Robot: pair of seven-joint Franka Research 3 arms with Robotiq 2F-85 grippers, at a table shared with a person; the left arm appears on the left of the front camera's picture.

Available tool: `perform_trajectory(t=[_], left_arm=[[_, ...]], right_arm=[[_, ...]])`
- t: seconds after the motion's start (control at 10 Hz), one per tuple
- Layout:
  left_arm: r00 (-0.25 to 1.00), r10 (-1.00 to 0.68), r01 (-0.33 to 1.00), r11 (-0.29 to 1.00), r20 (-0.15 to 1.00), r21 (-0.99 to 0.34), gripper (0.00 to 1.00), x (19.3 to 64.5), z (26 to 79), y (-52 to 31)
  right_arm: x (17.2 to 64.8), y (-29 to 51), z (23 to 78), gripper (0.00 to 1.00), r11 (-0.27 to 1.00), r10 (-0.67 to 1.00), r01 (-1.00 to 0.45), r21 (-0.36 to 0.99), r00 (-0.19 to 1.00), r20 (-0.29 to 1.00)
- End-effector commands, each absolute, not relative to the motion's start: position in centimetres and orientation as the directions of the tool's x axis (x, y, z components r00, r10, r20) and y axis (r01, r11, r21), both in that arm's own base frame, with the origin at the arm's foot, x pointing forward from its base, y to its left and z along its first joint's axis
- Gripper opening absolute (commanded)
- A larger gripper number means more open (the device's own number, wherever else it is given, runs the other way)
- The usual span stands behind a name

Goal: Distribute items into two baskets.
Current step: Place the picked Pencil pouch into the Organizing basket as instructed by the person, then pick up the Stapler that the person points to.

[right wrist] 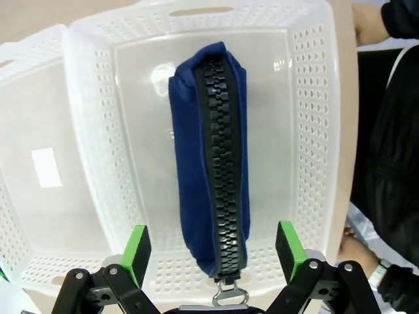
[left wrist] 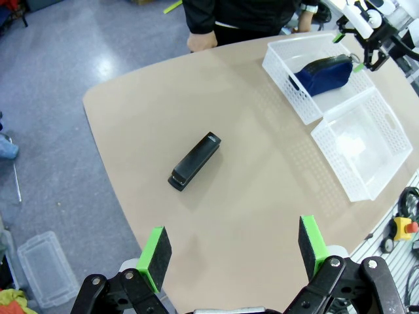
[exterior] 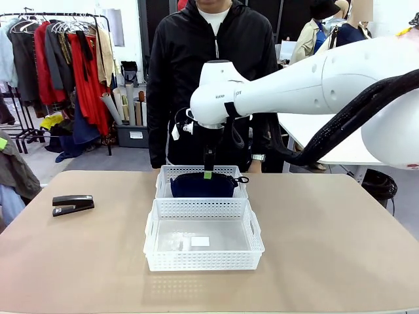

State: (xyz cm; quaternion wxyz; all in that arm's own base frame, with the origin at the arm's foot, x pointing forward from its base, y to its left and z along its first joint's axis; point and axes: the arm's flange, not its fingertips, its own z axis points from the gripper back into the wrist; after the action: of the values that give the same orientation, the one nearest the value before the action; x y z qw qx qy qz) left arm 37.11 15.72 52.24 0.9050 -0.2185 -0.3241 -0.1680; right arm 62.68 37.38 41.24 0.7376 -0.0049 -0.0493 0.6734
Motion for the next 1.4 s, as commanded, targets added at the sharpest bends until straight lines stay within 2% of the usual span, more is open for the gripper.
perform_trajectory(t=[0.0,0.1,1.1,1.2,1.3], left_arm=[[0.722,-0.163,0.460,0.839,0.673,-0.290,1.00,37.1,52.2,15.8],[0.722,-0.163,0.460,0.839,0.673,-0.290,1.00,37.1,52.2,15.8],[0.722,-0.163,0.460,0.839,0.673,-0.290,1.00,37.1,52.2,15.8],[0.722,-0.163,0.460,0.839,0.673,-0.290,1.00,37.1,52.2,15.8],[0.722,-0.163,0.460,0.839,0.673,-0.290,1.00,37.1,52.2,15.8]], right_arm=[[61.7,37.3,42.3,1.00,0.153,0.986,-0.988,0.001,0.153,0.068],[62.7,37.4,41.2,1.00,0.093,0.994,-0.993,-0.074,0.088,0.066],[62.7,37.4,41.2,1.00,0.093,0.994,-0.993,-0.074,0.088,0.066],[62.6,37.3,41.0,1.00,0.102,0.993,-0.993,-0.057,0.099,0.065],[62.3,36.2,42.1,1.00,0.169,0.984,-0.983,-0.075,0.164,0.071]])
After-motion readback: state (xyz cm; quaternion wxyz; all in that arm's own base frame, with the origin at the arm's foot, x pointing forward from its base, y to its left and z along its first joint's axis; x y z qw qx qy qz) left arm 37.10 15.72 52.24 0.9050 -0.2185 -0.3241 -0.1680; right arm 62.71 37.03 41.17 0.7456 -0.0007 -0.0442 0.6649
